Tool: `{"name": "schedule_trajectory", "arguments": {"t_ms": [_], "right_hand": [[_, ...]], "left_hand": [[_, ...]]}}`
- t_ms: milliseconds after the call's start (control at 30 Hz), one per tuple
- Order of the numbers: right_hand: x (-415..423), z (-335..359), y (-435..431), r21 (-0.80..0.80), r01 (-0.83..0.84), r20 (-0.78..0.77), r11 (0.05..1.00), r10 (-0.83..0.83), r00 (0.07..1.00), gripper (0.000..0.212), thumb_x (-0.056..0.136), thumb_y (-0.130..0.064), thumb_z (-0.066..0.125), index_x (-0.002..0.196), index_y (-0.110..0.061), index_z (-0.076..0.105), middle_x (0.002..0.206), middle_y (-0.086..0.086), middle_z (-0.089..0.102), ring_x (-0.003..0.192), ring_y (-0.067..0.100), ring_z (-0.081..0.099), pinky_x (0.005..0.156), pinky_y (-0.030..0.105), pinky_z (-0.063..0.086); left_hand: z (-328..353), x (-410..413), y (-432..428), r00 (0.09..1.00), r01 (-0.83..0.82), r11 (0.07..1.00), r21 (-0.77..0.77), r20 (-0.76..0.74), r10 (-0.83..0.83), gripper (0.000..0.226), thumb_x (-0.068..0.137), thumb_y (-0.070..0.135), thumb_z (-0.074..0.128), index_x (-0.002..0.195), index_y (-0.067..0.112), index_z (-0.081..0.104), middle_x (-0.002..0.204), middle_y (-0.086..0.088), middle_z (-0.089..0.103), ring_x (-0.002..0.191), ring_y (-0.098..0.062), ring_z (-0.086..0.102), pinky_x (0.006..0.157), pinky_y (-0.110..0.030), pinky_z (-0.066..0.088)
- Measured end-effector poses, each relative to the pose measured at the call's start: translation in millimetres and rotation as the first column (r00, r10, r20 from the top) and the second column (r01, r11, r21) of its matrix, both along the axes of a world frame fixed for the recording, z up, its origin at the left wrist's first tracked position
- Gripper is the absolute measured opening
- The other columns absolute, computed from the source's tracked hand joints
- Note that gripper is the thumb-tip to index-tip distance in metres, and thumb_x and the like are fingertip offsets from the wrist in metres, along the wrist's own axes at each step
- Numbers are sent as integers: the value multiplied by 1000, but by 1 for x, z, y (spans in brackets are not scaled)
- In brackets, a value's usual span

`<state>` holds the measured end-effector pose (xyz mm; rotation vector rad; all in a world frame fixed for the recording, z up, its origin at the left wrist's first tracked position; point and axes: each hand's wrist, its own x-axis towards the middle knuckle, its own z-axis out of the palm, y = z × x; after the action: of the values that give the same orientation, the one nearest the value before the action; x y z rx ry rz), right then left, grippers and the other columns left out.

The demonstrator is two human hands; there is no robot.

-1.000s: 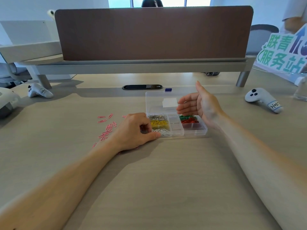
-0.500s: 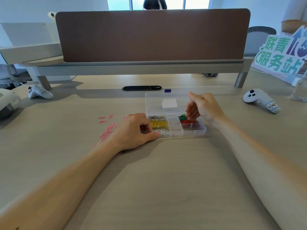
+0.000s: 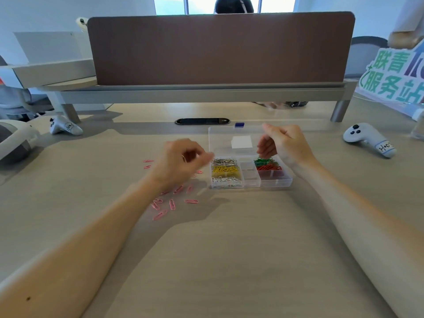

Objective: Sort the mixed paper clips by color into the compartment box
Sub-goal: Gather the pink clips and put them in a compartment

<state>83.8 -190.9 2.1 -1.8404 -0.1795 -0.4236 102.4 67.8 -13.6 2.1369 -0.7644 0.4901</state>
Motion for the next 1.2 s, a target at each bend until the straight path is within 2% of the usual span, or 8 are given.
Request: {"name": "schedule_trajectory", "arguments": {"t_ms": [133,233,333,467,667,933,1067,1200], "right_hand": [[-3,7,29,-124,-79,41,989,85,996,39,100,-19,50,74,4,69,72,16,69,66,25,66,68,40,56],[-3,8,49,-332,-94,55,939,119,991,28,95,-16,57,80,2,73,75,16,70,70,26,64,70,35,52],[-9,5,58,-477,-177,-14,861,194,981,14,90,-20,65,93,-11,75,87,-2,71,80,11,63,72,22,50],[-13,-6,56,-716,-253,-106,651,257,961,36,84,-38,71,117,-25,67,114,-9,58,106,6,50,91,21,41],[-13,-10,33,-775,-239,-134,585,218,967,41,79,-45,74,117,-33,64,121,-9,53,115,11,46,102,31,37],[-7,-19,35,-737,-104,-15,668,138,990,32,78,-41,77,104,-24,71,106,-6,66,101,15,55,93,37,45],[-5,-18,44,-731,-84,16,678,140,990,30,79,-40,76,101,-21,72,103,-3,67,96,15,56,87,34,46],[-4,-19,46,-719,-76,28,691,138,990,30,80,-40,75,103,-20,72,105,-1,66,95,16,57,86,36,48]], "left_hand": [[9,32,46,954,-276,959,-57,-141,266,36,95,39,49,86,11,71,87,-13,68,84,-25,61,70,-33,42],[-11,52,72,879,-264,921,288,-321,352,41,98,44,38,116,16,63,125,-6,58,118,-21,50,94,-36,38],[-20,56,72,880,-137,833,536,-320,351,63,92,64,24,145,31,38,156,7,26,145,-13,19,119,-42,11],[-16,40,52,927,65,849,525,-347,143,46,102,43,30,146,31,34,157,11,22,145,-6,14,119,-33,5],[-20,14,48,932,221,832,508,-362,-26,44,101,44,32,144,36,37,154,20,25,143,3,13,120,-31,4],[-20,-25,41,932,306,822,480,-326,-157,42,100,42,37,140,33,45,151,19,31,141,5,19,118,-23,11],[-14,-36,43,913,318,900,299,-351,-206,39,97,42,45,131,26,58,137,17,52,127,4,44,110,-20,31],[-14,-43,69,961,134,955,264,-270,-60,69,80,73,42,129,27,59,133,18,55,124,4,47,110,-30,35]]}}
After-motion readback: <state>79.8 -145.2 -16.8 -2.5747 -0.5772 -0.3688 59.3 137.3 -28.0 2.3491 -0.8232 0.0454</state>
